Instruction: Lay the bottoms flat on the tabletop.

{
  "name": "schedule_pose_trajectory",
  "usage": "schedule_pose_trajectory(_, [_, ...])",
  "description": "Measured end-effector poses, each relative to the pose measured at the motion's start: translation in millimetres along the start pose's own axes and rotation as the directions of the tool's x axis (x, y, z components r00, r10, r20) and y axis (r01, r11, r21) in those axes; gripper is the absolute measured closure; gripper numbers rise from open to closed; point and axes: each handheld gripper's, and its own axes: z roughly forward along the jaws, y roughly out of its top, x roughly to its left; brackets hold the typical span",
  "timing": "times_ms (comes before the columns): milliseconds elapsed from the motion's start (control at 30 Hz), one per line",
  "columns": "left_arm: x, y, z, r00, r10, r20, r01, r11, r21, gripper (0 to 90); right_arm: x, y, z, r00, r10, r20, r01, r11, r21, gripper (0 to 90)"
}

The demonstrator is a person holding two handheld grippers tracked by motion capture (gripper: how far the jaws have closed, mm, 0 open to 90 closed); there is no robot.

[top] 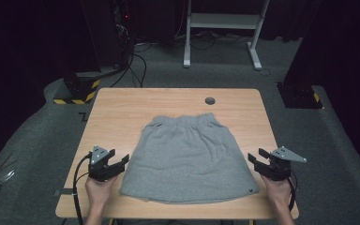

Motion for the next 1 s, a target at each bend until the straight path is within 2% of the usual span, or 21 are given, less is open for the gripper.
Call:
schedule_pose_trajectory(333, [9.0, -14.3, 3.8, 0.9993, -0.023, -0.03, 0.025, 0.9989, 0.041, 35.2, -9.0, -15.0, 0.5, 0.9989, 0.026, 0.039, -0.028, 0.999, 0.039, 45.6])
schedule_pose_trajectory(733, [14.7, -28.7, 17.1, 0.9964, -0.014, -0.084, 0.024, 0.9932, 0.114, 35.2, -13.6, -25.3, 12.9, 0.9946, 0.005, 0.103, -0.017, 0.993, 0.121, 46.0])
schedule_pose_trajectory(833, [18.2, -33.8, 20.1, 0.9945, -0.027, -0.101, 0.04, 0.9915, 0.124, 35.2, -15.6, -27.6, 16.6, 0.9934, 0.003, 0.114, -0.019, 0.99, 0.141, 46.1])
schedule_pose_trajectory(1000, [21.7, -36.9, 22.5, 0.9929, -0.029, -0.115, 0.045, 0.9898, 0.135, 35.2, -16.8, -29.6, 20.7, 0.9916, 0.0, 0.129, -0.021, 0.986, 0.166, 45.9])
